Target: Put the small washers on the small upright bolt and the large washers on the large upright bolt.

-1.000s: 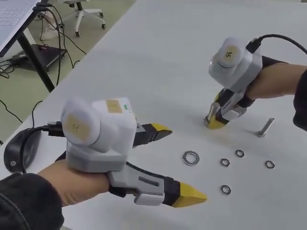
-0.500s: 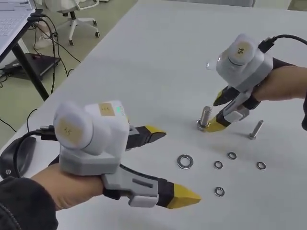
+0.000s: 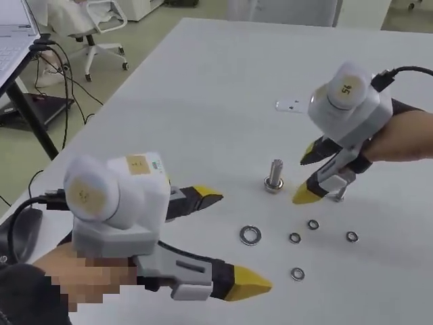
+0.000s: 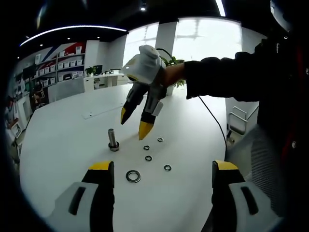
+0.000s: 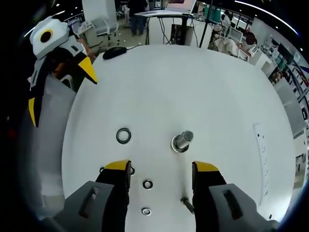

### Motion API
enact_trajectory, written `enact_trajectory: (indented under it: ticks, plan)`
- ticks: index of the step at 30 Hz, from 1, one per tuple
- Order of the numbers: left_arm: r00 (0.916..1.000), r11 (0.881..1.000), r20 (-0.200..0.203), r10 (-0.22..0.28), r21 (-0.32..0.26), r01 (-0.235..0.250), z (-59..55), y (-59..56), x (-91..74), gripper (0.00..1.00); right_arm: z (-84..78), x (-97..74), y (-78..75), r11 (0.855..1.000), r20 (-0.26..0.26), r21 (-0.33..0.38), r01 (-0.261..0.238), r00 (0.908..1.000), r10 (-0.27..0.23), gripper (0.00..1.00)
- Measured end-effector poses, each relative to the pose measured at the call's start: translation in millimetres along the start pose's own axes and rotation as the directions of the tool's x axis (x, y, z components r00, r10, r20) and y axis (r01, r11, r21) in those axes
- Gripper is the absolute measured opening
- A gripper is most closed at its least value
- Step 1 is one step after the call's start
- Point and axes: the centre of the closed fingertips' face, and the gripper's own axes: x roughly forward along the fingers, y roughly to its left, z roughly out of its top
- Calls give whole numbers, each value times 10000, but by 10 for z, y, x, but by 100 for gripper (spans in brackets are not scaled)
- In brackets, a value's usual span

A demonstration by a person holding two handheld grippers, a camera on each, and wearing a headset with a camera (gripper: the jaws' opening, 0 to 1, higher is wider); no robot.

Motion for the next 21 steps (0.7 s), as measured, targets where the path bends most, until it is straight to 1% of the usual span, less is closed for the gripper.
enact_trajectory:
  ticks: [5, 8, 10, 14, 18, 21]
  plan:
    - [9999, 9999, 57, 83, 70, -84, 22, -3, -34, 83, 35, -6, 188, 9999, 100, -110, -103, 9999, 105, 51]
    - [9999, 9999, 95, 124, 101, -125, 35, -14, -51, 83, 80, 30, 318, 9994, 215, -200, -270, 9994, 274, 49]
    - [9999, 9998, 97, 136, 140, -137, 39, -29, -61, 83, 100, 57, 366, 9992, 267, -235, -336, 9991, 342, 48]
    - [9998, 9997, 102, 172, 183, -173, 42, -55, -79, 83, 127, 140, 482, 9977, 186, -394, -552, 9983, 559, 48]
    - [9997, 9995, 133, 227, 194, -229, 46, -67, -91, 83, 187, 199, 531, 9967, 233, -482, -654, 9975, 666, 46]
    - [9995, 9994, 135, 270, 218, -273, 46, -77, -93, 83, 248, 269, 588, 9950, 266, -541, -840, 9960, 855, 46]
